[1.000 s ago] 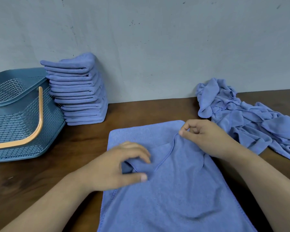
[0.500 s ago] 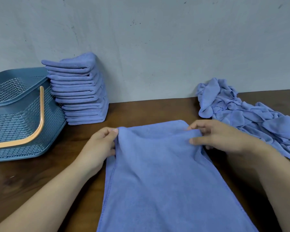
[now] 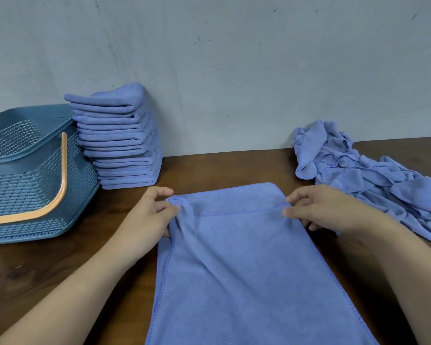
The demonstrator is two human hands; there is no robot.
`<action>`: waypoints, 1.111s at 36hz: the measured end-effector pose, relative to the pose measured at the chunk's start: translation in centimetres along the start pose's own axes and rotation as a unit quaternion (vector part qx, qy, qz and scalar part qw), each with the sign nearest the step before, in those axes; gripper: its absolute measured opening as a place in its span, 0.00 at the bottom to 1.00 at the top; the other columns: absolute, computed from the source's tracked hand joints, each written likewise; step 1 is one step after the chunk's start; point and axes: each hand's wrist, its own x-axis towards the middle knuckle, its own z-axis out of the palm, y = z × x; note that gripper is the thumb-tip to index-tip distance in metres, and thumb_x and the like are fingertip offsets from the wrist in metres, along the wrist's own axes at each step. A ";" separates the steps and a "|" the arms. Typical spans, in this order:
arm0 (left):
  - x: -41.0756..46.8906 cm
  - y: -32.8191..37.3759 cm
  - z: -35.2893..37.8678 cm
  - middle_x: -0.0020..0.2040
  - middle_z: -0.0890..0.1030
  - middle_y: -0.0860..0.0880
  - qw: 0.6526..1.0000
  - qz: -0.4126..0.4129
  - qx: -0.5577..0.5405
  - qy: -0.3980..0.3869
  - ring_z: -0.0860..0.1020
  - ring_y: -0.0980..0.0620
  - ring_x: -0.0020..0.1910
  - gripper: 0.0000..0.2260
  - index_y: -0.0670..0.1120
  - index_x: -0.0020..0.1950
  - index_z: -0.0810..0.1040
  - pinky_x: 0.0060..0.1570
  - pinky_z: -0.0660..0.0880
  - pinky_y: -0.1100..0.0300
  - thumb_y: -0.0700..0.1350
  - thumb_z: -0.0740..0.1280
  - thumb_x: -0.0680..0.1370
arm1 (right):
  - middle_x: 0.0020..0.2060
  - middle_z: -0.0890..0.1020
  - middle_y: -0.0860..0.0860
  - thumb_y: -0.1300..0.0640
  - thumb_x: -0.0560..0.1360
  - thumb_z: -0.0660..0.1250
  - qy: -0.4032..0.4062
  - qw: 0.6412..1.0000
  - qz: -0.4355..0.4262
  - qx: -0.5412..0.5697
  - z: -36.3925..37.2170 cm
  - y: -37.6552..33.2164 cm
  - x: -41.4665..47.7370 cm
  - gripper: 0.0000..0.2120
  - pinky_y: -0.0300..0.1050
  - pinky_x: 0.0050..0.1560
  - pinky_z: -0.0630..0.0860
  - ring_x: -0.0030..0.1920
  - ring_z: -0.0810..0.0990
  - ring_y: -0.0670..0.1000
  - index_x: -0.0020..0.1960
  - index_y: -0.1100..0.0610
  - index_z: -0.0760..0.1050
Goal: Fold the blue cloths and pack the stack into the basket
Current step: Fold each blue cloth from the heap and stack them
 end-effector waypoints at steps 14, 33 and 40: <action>0.7 0.4 -1.6 0.38 0.74 0.47 0.987 0.093 -0.085 0.099 0.67 0.48 0.37 0.12 0.50 0.41 0.73 0.40 0.63 0.51 0.37 0.70 0.80 | 0.35 0.73 0.54 0.63 0.82 0.69 0.176 0.953 -0.105 0.225 -0.3 0.1 1.9 0.10 0.45 0.35 0.67 0.33 0.67 0.50 0.45 0.56 0.71; 0.4 0.1 -0.5 0.58 0.85 0.61 0.992 0.047 0.039 0.108 0.81 0.68 0.57 0.10 0.57 0.62 0.85 0.63 0.74 0.69 0.46 0.69 0.84 | 0.41 0.88 0.50 0.62 0.78 0.72 0.114 0.989 -0.090 0.021 3.7 2.5 4.4 0.13 0.44 0.50 0.78 0.47 0.85 0.52 0.56 0.45 0.86; 1.1 -2.5 -0.5 0.70 0.75 0.58 0.935 0.083 0.345 0.020 0.71 0.56 0.69 0.18 0.52 0.75 0.75 0.64 0.64 0.64 0.50 0.66 0.84 | 0.40 0.84 0.48 0.64 0.79 0.70 0.148 0.982 -0.114 0.004 4.1 2.7 4.6 0.14 0.33 0.39 0.74 0.35 0.80 0.42 0.57 0.47 0.84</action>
